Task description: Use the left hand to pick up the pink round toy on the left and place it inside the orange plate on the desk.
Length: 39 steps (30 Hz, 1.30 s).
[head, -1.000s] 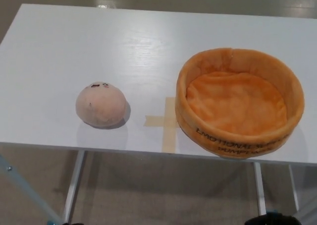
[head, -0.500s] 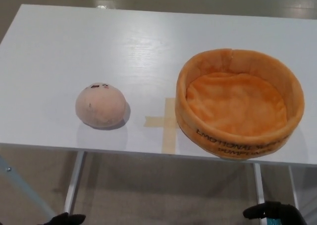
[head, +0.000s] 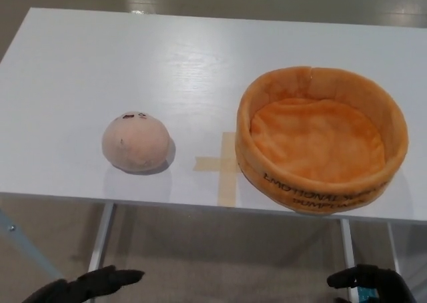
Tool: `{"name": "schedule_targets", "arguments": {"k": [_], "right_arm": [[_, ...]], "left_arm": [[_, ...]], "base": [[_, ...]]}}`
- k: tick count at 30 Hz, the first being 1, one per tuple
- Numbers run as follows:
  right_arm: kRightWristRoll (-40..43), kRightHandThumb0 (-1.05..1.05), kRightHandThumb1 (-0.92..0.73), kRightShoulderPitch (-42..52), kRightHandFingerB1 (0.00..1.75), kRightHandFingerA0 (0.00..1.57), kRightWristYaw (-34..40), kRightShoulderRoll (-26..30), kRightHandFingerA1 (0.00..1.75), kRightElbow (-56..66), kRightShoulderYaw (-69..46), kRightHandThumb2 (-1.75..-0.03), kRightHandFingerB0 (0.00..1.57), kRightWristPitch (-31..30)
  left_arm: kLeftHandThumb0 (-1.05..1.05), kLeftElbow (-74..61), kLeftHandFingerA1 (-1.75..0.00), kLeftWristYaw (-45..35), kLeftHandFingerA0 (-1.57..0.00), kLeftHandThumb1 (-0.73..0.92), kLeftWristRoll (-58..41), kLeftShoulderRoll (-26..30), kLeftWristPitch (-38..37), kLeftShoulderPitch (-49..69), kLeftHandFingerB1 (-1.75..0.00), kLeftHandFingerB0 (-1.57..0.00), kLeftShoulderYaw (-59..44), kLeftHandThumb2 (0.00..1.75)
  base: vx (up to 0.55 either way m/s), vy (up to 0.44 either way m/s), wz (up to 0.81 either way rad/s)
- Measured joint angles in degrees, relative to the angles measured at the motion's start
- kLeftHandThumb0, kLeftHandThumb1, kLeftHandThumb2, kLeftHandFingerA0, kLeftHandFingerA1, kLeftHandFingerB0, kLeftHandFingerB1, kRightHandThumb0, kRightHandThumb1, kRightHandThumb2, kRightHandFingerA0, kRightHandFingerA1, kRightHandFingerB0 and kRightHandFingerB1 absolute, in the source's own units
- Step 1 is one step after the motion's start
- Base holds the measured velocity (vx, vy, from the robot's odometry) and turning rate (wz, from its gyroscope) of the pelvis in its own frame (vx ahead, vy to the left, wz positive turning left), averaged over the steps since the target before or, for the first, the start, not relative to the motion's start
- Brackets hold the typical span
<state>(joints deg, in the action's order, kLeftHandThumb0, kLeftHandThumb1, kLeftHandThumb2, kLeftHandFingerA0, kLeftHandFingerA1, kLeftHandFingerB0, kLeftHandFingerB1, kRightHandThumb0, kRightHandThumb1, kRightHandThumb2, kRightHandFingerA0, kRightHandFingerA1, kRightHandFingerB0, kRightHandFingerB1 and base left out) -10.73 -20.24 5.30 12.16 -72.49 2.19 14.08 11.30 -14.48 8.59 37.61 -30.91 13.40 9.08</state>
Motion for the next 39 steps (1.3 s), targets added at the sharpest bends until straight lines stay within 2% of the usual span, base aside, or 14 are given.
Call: {"name": "schedule_targets", "arguments": {"k": [2, 3, 6, 8, 9, 10, 11, 12, 14, 15, 18, 19, 25, 39], "right_arm": [[0.01, -0.22, -0.44, -0.29, 0.82, 0.74, 0.00, 0.01, 0.87, 0.00, -0.04, -0.85, 0.71, 0.00], [0.01, -0.16, -0.58, -0.39, 0.82, 0.77, 0.00, 0.02, 0.95, 0.00, -0.05, -0.61, 0.72, 0.00], [0.00, -0.22, -0.44, -0.52, 0.83, 0.78, 0.00, 0.09, 0.91, -0.01, -0.05, -0.85, 0.72, 0.00], [0.01, -0.16, -0.57, -0.53, 0.83, 0.76, -0.01, 0.11, 0.95, -0.01, -0.08, -0.61, 0.74, 0.00], [0.01, -0.16, -0.57, -0.54, 0.84, 0.77, -0.01, 0.12, 0.96, -0.02, -0.10, -0.60, 0.75, 0.00], [0.00, -0.22, -0.44, -0.54, 0.85, 0.82, -0.01, 0.12, 0.94, -0.02, -0.10, -0.84, 0.75, 0.00], [0.00, -0.22, -0.44, -0.54, 0.85, 0.82, 0.00, 0.13, 0.94, -0.02, -0.11, -0.84, 0.75, 0.00], [0.00, -0.15, -0.56, -0.55, 0.84, 0.79, 0.00, 0.13, 0.98, -0.02, -0.11, -0.62, 0.75, 0.00], [0.00, -0.22, -0.43, -0.61, 0.84, 0.78, 0.00, 0.13, 0.91, -0.02, -0.10, -0.84, 0.73, 0.00], [-0.02, -0.23, -0.44, -0.64, 0.83, 0.74, 0.00, 0.13, 0.88, -0.03, -0.09, -0.84, 0.72, 0.00], [-0.04, -0.25, -0.44, -0.86, 0.83, 0.75, -0.01, 0.19, 0.88, -0.10, -0.03, -0.84, 0.73, -0.05], [-0.04, -0.24, -0.44, -0.90, 0.83, 0.73, -0.01, 0.19, 0.88, -0.10, -0.02, -0.84, 0.72, -0.05], [-0.06, -0.22, -0.44, -1.30, 0.83, 0.78, -0.03, 0.36, 0.91, -0.15, 0.08, -0.85, 0.72, -0.16], [-0.02, -0.22, -0.44, -1.31, 0.82, 0.75, -0.03, 0.29, 0.89, -0.21, 0.06, -0.83, 0.72, -0.29]], "left_arm": [[-0.41, -6.43, -0.36, -1.91, -0.37, 0.53, -1.48, 1.90, -0.03, 1.45, -0.32, -0.32, 0.12, 0.56], [-0.41, -8.30, -0.36, -2.43, -0.36, 0.53, -2.07, 2.35, -0.03, 1.91, -0.32, -0.33, 0.11, 0.56], [-0.41, -15.03, -0.36, -4.38, -0.36, 0.54, -4.60, 3.91, -0.29, 3.55, -0.32, -0.33, 0.11, 0.57], [-0.39, -18.59, -0.35, -5.56, -0.38, 0.54, -6.35, 4.55, -0.55, 4.34, -0.33, -0.34, 0.01, 0.57], [-0.47, -20.98, -0.50, -6.30, -0.30, 0.39, -7.64, 4.66, -0.64, 4.85, -0.45, -0.24, -0.30, 0.78], [-0.43, -21.75, -0.36, -6.49, -0.36, 0.57, -8.04, 4.67, -0.66, 4.96, -0.32, -0.33, -0.46, 0.57], [-0.43, -23.64, -0.36, -6.90, -0.36, 0.57, -9.29, 4.51, -0.72, 4.96, -0.32, -0.33, -1.09, 0.57], [-0.45, -24.32, -0.42, -7.01, -0.30, 0.51, -9.79, 4.42, -0.74, 4.88, -0.40, -0.30, -1.41, 0.70], [-0.39, -26.60, -0.40, -7.46, -0.28, 0.50, -11.88, 3.98, -0.86, 4.52, -0.37, -0.28, -2.65, 0.65], [-0.22, -27.57, -0.53, -7.70, -0.12, 0.41, -12.91, 3.64, -0.91, 4.15, -0.51, -0.11, -3.40, 0.93], [-0.24, -28.40, -0.52, -7.79, -0.08, 0.42, -14.50, 1.24, -0.87, 0.25, -0.50, -0.07, -5.13, 0.93], [-0.25, -28.39, -0.32, -7.78, -0.10, 0.50, -14.53, 1.13, -0.87, -0.05, -0.28, -0.18, -5.23, 0.55], [0.00, -24.25, -0.18, -7.37, -0.01, 0.44, -13.96, -3.06, 0.63, -12.46, -0.37, -0.15, -7.50, 0.67], [-0.15, -2.62, 0.00, -4.89, 0.00, 0.40, -2.10, -4.95, 4.85, -35.37, -0.25, -0.01, -3.56, 0.53]], "base": [[0.00, 0.000, 0.00], [0.00, 0.000, 0.00], [0.00, 0.000, 0.00], [0.00, 0.000, 0.00], [0.00, 0.000, 0.00], [0.00, 0.000, 0.00], [0.00, 0.000, 0.00], [0.00, 0.000, 0.00], [0.00, 0.000, 0.00], [0.00, 0.000, 0.00], [0.00, 0.000, 0.00], [0.00, 0.000, 0.00], [0.00, 0.000, 0.00], [0.00, 0.000, 0.00]]}}
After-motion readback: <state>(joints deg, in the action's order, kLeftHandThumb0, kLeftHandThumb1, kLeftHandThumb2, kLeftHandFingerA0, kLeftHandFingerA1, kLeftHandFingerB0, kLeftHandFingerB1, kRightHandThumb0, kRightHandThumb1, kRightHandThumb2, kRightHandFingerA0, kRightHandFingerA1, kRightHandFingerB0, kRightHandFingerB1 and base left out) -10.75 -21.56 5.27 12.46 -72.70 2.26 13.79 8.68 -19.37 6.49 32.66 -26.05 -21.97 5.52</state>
